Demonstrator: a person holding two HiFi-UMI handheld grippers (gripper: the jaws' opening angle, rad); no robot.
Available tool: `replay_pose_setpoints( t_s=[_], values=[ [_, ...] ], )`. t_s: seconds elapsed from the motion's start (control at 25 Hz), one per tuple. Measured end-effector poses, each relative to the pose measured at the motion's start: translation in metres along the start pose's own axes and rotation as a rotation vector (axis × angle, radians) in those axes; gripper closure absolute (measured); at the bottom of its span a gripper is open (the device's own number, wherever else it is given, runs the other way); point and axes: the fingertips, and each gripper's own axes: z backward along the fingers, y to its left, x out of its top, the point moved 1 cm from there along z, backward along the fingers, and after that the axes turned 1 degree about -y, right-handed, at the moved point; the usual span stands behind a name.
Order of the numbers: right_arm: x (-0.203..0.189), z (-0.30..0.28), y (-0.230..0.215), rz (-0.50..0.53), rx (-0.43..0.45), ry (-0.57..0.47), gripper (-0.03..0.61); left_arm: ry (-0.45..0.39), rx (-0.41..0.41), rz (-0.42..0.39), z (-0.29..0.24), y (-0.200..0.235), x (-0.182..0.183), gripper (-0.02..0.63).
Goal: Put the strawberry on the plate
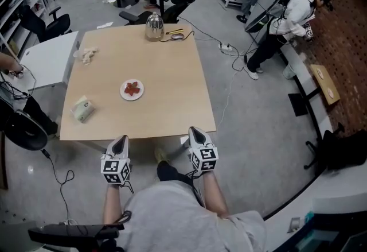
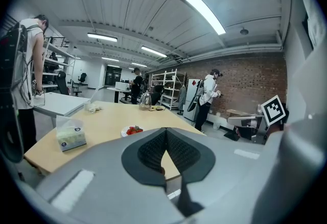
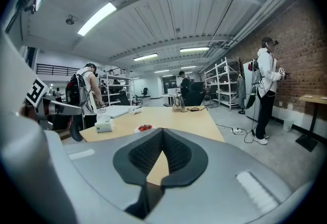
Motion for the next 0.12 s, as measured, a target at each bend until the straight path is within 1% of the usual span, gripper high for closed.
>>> replay_pose_setpoints(
  t_s=[0.12],
  values=[
    [0.0021, -0.0006, 0.0009, 0.001, 0.003, 0.000, 0.572, -0.003, 0.003, 0.001, 0.0000, 0.0002, 0.0020, 0.595]
  ],
)
